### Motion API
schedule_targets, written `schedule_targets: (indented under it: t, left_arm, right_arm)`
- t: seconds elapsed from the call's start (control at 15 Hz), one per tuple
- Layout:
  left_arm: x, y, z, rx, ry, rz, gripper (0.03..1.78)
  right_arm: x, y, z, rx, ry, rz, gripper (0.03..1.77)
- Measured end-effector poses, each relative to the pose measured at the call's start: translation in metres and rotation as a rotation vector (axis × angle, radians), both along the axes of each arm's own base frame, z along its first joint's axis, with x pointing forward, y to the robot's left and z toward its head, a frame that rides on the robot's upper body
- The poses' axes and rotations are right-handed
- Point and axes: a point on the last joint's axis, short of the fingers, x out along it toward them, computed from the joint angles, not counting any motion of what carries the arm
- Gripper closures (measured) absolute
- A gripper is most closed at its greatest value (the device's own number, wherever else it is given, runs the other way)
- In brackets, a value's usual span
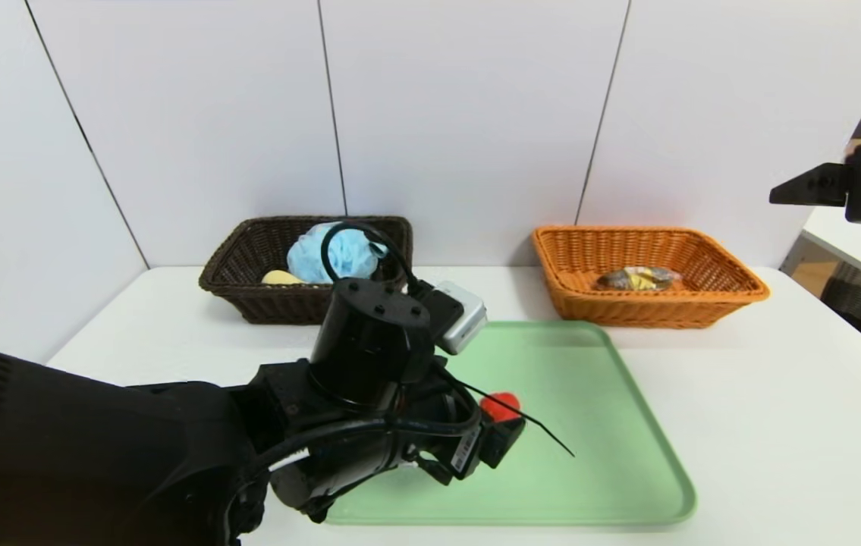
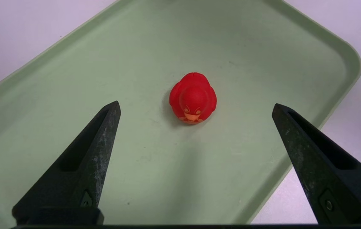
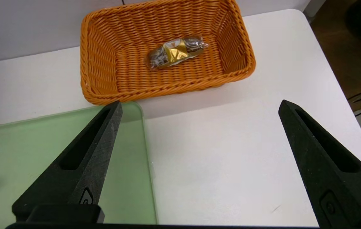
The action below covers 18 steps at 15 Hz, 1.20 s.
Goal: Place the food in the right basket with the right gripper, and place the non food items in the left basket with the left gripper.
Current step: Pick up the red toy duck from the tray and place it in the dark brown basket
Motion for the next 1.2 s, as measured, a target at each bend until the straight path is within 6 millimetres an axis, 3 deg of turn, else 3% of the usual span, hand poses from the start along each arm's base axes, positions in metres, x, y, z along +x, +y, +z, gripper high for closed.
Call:
schedule_targets:
  t: [0.53,1.2]
  left_arm:
    - [0.013,-0.018,-0.037,0.019,0.015,-0.003,0.12]
    - [0.017,-0.035,-0.06,0.034,0.031,-0.019,0.12]
  right_arm:
    - [-0.022,-0.011,-0.006,0.005,-0.006,-0.031,0.11]
    - [-0.029,-0.017,-0.009,0.006,-0.005,-0.054,0.11]
